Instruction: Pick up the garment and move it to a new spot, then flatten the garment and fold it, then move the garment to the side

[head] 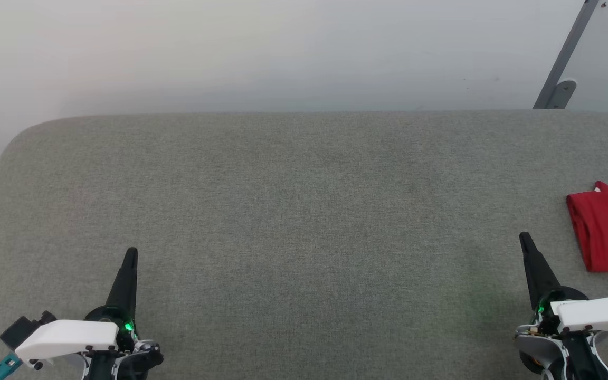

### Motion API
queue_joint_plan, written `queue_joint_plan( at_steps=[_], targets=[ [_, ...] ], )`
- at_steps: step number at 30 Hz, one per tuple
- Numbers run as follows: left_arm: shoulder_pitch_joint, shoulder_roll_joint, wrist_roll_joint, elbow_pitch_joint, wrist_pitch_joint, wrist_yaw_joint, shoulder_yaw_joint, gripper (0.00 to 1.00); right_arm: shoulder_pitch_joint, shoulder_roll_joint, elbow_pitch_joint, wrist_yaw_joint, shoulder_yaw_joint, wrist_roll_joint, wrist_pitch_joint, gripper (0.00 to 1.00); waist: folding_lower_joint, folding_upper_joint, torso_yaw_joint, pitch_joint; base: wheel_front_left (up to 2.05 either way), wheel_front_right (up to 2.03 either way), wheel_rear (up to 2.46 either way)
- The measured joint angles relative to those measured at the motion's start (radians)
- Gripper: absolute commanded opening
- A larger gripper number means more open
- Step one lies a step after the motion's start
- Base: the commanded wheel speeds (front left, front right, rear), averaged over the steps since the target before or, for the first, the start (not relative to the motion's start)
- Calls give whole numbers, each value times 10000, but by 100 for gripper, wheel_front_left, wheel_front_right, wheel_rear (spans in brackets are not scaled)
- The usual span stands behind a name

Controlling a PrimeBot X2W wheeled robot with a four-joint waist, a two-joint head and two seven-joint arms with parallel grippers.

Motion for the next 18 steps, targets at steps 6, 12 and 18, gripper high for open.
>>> queue_joint_plan(
  at_steps=[6, 12, 18],
  targets=[
    [-40, -38, -405, 50, 127, 0, 52, 0, -49, 40, 44, 0, -10, 385, 82, 0, 0, 0, -25, -23, 0, 0, 0],
    [-157, -73, -704, 98, 247, 0, 98, 0, -76, 75, 84, 0, -21, 738, 167, 0, 0, 0, -49, -46, 0, 0, 0],
    [-221, -102, -1101, 144, 349, 0, 142, 0, -122, 130, 136, 0, -33, 1091, 211, 0, 0, 0, -73, -69, 0, 0, 0]
  ],
)
